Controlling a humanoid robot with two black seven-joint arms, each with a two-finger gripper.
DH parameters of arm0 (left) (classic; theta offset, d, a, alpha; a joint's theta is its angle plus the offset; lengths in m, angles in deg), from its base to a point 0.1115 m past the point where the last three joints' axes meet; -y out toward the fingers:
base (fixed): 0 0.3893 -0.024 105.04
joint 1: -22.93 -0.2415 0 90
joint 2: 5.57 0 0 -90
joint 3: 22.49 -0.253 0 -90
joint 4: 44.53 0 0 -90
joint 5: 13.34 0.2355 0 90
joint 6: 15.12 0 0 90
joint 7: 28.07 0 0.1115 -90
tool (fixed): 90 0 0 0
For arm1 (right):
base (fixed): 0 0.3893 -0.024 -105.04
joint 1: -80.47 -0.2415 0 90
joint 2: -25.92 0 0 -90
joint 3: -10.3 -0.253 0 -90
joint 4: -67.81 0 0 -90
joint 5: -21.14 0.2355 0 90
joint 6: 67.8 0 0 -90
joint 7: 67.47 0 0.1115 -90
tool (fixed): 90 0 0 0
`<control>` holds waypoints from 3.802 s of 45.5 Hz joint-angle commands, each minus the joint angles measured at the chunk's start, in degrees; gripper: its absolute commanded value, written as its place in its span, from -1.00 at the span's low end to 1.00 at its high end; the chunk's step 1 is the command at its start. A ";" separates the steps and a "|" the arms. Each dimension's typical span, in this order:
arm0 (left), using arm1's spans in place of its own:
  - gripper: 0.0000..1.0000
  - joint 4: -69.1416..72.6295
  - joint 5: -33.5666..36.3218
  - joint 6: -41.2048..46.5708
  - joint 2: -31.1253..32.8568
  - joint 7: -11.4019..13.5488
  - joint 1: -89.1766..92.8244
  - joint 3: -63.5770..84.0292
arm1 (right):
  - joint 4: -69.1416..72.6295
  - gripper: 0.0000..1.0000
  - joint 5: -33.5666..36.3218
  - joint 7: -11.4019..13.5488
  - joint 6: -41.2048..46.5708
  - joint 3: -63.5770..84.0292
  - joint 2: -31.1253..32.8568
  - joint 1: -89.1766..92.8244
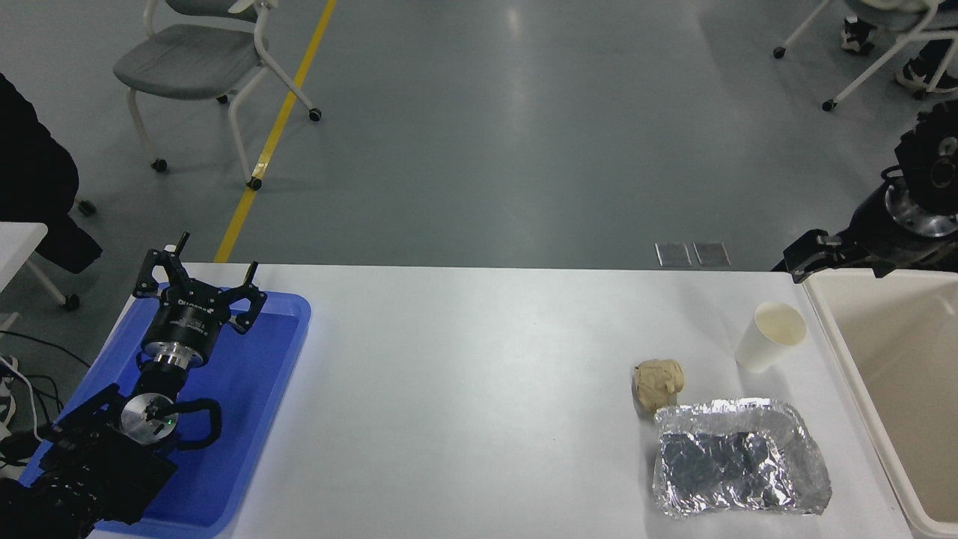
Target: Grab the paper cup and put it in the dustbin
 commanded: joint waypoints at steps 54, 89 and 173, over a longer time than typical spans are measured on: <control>1.00 0.01 0.01 0.00 0.00 0.01 0.02 0.00 | -20.00 -0.33 -1.73 -0.04 -22.95 -14.78 -9.60 29.92; 1.00 0.01 0.01 0.00 0.00 0.01 0.02 0.00 | -11.66 -1.00 -1.99 -0.74 -14.52 -15.14 -4.96 17.46; 1.00 0.01 0.01 0.00 0.00 0.01 0.02 0.00 | -33.08 -1.00 -3.85 -12.69 -10.72 -10.03 9.74 26.13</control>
